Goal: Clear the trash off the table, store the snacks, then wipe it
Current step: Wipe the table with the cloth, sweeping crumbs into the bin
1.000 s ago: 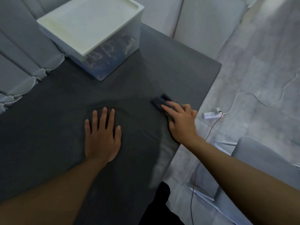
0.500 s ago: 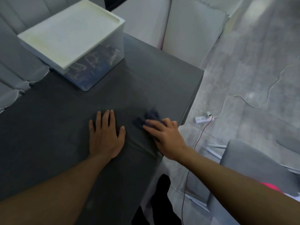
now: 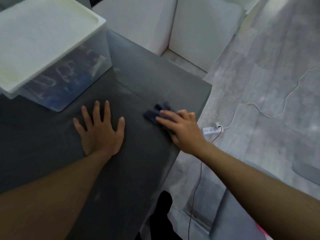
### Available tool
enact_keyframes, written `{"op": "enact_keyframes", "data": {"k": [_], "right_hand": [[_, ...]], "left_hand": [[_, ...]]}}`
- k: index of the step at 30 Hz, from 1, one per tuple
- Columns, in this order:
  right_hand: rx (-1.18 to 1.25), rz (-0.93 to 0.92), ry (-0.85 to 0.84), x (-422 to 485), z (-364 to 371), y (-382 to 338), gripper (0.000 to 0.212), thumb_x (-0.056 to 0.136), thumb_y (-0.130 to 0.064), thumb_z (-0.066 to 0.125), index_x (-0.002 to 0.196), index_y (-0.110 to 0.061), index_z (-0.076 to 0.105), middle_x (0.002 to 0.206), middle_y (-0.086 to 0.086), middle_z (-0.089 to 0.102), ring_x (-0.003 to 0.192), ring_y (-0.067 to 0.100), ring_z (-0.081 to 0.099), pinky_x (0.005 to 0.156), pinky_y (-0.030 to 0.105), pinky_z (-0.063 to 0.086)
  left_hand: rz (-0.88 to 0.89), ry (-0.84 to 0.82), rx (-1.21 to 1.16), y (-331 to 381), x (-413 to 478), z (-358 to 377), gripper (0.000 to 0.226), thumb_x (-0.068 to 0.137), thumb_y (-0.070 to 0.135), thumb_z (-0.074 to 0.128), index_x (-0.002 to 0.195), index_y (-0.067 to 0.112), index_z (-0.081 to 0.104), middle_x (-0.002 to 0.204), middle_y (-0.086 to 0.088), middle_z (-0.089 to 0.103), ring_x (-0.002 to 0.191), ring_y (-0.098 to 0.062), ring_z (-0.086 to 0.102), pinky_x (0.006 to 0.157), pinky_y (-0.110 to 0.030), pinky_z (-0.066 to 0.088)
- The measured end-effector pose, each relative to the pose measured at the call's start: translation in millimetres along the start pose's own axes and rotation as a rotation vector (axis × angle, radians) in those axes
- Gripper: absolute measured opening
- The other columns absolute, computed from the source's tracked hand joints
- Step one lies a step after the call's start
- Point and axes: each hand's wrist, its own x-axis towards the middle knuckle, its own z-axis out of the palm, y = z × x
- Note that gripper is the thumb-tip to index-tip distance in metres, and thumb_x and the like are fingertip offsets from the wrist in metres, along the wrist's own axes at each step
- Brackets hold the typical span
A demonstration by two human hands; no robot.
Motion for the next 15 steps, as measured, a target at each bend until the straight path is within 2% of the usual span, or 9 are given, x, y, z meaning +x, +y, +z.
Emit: {"op": "enact_keyframes", "data": {"k": [2, 3, 4, 5, 8, 9, 10, 12, 15], "right_hand": [[0.030, 0.363, 0.044, 30, 2, 17, 0.045, 0.093, -0.026, 0.056, 0.138, -0.037, 0.056, 0.147, -0.013, 0.048, 0.111, 0.027, 0.046, 0.086, 0.040, 0.032], [0.054, 0.492, 0.062, 42, 3, 18, 0.046, 0.093, -0.026, 0.056, 0.138, -0.036, 0.055, 0.147, -0.013, 0.048, 0.112, 0.028, 0.044, 0.086, 0.040, 0.031], [0.065, 0.522, 0.086, 52, 5, 15, 0.046, 0.092, -0.025, 0.056, 0.137, -0.035, 0.056, 0.146, -0.012, 0.050, 0.113, 0.030, 0.044, 0.086, 0.040, 0.032], [0.071, 0.445, 0.103, 60, 8, 10, 0.046, 0.090, -0.024, 0.058, 0.135, -0.033, 0.059, 0.144, -0.010, 0.052, 0.111, 0.031, 0.045, 0.086, 0.040, 0.034], [0.108, -0.100, 0.061, 62, 14, -5, 0.041, 0.090, -0.024, 0.059, 0.130, -0.030, 0.065, 0.140, -0.008, 0.058, 0.107, 0.030, 0.051, 0.083, 0.040, 0.040], [0.103, -0.220, 0.022, 64, 13, -2, 0.039, 0.092, -0.026, 0.057, 0.130, -0.031, 0.065, 0.140, -0.009, 0.058, 0.108, 0.028, 0.052, 0.083, 0.040, 0.040], [0.083, -0.260, 0.006, 71, 12, 5, 0.037, 0.094, -0.027, 0.056, 0.129, -0.032, 0.065, 0.140, -0.010, 0.058, 0.108, 0.028, 0.054, 0.083, 0.041, 0.039], [0.056, -0.098, 0.039, 96, 14, 24, 0.037, 0.095, -0.028, 0.053, 0.130, -0.034, 0.064, 0.141, -0.011, 0.056, 0.109, 0.030, 0.054, 0.085, 0.041, 0.035], [0.063, 0.455, 0.048, 138, 17, 38, 0.043, 0.094, -0.028, 0.050, 0.135, -0.037, 0.056, 0.148, -0.014, 0.048, 0.121, 0.030, 0.043, 0.091, 0.042, 0.028]], "left_hand": [[-0.004, -0.008, 0.015, 1, 0, 1, 0.076, 0.092, 0.071, 0.007, 0.157, 0.032, -0.002, 0.166, 0.002, -0.002, 0.151, -0.033, -0.010, 0.119, -0.061, -0.003], [-0.005, -0.013, 0.024, 1, -1, 0, 0.076, 0.092, 0.070, 0.006, 0.157, 0.032, -0.003, 0.166, 0.003, -0.003, 0.151, -0.033, -0.010, 0.119, -0.061, -0.002], [-0.004, -0.013, 0.038, 1, -1, 0, 0.076, 0.092, 0.070, 0.006, 0.157, 0.032, -0.004, 0.166, 0.003, -0.004, 0.151, -0.032, -0.010, 0.119, -0.061, -0.001], [-0.005, -0.015, 0.054, 2, -1, -1, 0.076, 0.092, 0.070, 0.006, 0.157, 0.032, -0.005, 0.166, 0.003, -0.005, 0.151, -0.032, -0.010, 0.119, -0.061, 0.000], [-0.021, -0.030, 0.092, 2, 0, -2, 0.077, 0.091, 0.070, 0.005, 0.157, 0.031, -0.004, 0.166, 0.003, -0.005, 0.152, -0.032, -0.008, 0.119, -0.062, 0.004], [-0.023, -0.030, 0.102, 2, 1, -1, 0.077, 0.091, 0.070, 0.004, 0.157, 0.031, -0.004, 0.166, 0.004, -0.005, 0.152, -0.032, -0.008, 0.119, -0.061, 0.004], [-0.024, -0.032, 0.106, 2, 1, -1, 0.077, 0.091, 0.070, 0.003, 0.157, 0.032, -0.005, 0.166, 0.004, -0.005, 0.152, -0.032, -0.008, 0.119, -0.061, 0.005], [-0.024, -0.032, 0.100, 2, 2, -1, 0.077, 0.091, 0.070, 0.004, 0.157, 0.032, -0.004, 0.166, 0.004, -0.005, 0.152, -0.031, -0.007, 0.119, -0.061, 0.005], [-0.011, -0.041, 0.092, 2, 1, -3, 0.076, 0.092, 0.069, 0.007, 0.157, 0.031, -0.003, 0.166, 0.004, -0.004, 0.152, -0.031, -0.007, 0.119, -0.061, 0.005]]}}
